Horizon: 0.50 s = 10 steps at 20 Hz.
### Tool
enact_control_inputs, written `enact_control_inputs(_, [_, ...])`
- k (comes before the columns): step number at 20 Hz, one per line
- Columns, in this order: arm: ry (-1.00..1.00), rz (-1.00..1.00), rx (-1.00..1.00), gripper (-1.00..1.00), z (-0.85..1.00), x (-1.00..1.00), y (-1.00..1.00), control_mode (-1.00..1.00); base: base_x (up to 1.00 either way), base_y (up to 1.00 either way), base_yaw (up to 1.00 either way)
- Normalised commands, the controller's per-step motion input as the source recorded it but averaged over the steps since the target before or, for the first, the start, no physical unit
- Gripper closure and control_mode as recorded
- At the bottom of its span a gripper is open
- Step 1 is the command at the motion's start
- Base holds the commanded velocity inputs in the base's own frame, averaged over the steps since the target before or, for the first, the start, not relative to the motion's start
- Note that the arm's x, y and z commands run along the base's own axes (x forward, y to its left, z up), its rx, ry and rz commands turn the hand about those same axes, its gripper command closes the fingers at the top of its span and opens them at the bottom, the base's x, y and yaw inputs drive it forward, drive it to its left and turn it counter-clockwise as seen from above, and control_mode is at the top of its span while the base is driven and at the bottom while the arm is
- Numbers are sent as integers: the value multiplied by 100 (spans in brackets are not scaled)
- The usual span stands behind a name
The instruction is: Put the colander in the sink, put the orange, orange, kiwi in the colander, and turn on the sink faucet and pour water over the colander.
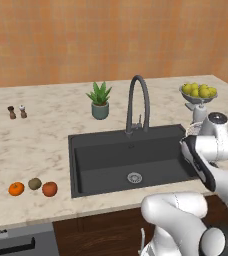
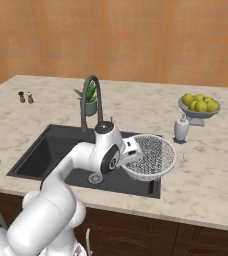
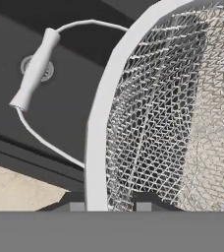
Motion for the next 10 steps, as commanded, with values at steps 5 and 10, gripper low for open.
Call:
enact_control_inputs(5, [0,7,3,100,-2,5,90,-100,0,0,0])
enact_control_inputs(10, [5,10,3,100,-6,0,82,-100,0,0,0])
